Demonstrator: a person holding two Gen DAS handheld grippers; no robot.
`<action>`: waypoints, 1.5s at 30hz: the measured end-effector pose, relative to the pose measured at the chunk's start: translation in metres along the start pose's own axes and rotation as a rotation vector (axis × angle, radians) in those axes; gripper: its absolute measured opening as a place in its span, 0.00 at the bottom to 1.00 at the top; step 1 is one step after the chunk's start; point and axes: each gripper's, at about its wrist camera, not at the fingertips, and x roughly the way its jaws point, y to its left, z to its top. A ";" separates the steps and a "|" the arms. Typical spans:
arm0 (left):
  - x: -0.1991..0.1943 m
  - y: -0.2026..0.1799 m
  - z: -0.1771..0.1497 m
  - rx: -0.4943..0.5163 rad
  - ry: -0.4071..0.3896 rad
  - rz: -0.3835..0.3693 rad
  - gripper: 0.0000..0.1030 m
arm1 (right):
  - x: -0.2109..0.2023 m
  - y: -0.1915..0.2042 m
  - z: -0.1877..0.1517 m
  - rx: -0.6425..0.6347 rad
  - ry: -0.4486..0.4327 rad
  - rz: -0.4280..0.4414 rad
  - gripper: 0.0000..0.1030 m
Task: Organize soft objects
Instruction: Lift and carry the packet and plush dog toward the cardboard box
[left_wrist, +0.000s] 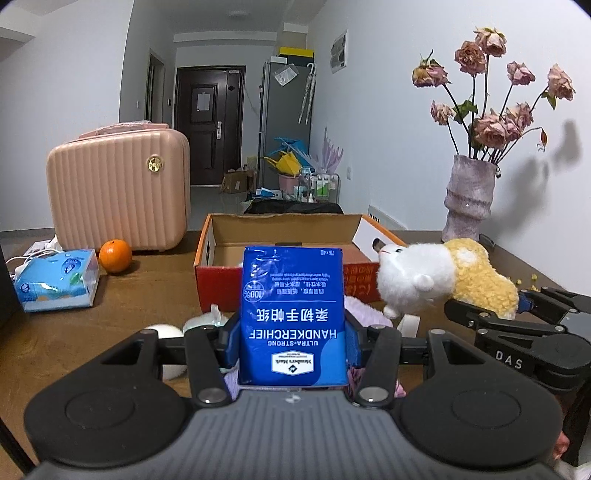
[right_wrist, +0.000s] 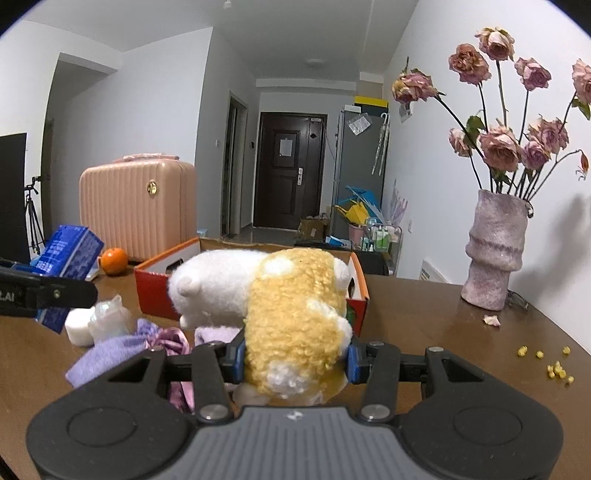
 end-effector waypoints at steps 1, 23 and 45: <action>0.001 0.001 0.002 -0.001 -0.004 0.000 0.51 | 0.002 0.001 0.001 0.001 -0.003 0.001 0.46; 0.050 0.019 0.049 -0.091 -0.056 0.018 0.51 | 0.063 0.000 0.042 0.064 -0.081 0.009 0.46; 0.134 0.029 0.084 -0.126 -0.036 0.044 0.51 | 0.151 -0.016 0.068 0.090 -0.070 -0.009 0.46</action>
